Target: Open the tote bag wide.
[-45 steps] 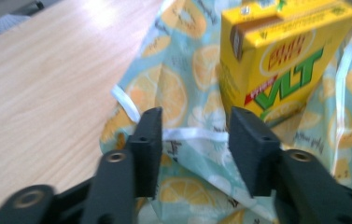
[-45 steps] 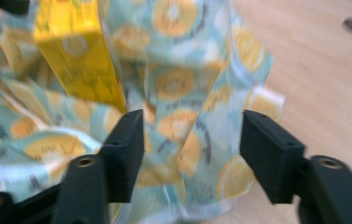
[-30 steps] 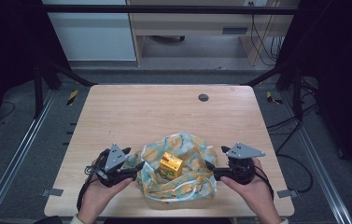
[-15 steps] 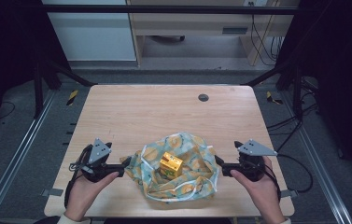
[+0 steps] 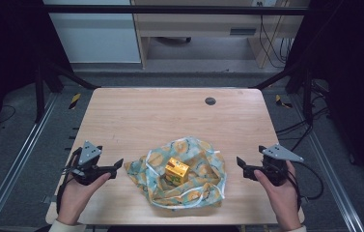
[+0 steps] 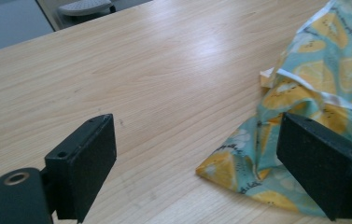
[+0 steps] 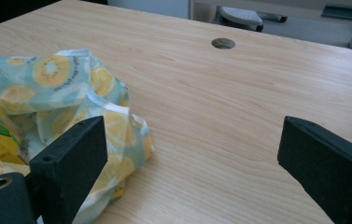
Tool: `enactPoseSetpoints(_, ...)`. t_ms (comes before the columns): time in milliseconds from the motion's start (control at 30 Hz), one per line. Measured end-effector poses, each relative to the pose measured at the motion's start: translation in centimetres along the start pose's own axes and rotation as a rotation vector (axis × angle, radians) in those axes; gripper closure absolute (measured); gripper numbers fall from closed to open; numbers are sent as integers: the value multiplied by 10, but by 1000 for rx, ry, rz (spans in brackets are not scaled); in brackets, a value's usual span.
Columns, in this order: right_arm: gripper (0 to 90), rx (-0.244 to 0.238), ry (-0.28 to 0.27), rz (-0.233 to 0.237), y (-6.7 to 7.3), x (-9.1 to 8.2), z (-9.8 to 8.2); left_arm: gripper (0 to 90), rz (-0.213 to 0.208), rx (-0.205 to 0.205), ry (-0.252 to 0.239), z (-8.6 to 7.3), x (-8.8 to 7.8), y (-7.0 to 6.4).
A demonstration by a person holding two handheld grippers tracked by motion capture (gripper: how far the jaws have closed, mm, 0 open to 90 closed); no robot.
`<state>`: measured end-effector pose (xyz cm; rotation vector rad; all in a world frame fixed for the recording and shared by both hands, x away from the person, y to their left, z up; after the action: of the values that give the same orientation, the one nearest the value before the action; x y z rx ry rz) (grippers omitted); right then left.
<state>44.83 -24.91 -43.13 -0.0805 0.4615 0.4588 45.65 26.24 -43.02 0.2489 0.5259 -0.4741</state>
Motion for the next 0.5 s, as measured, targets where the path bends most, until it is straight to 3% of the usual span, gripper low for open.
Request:
enactPoseSetpoints(267, 85, 31, 35, -36, -13, 3, -9, 116, 24, -25, 9, -5, -1, 17)
enactPoseSetpoints(500, 84, 37, 60, -60, -20, 5, -14, 116, 41, -38, 19, -9, 1, 23)
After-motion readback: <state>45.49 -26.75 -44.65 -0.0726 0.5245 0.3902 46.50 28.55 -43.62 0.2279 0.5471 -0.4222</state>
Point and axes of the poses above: each handheld gripper's, and its own axes: x roughly forward along the jaws, z roughly out of its top, y roughly to its left, the point moved 2 cm from there along x, roughly forward along the jaws, and after that the axes turned 1 degree about z, right-handed, at the moved point
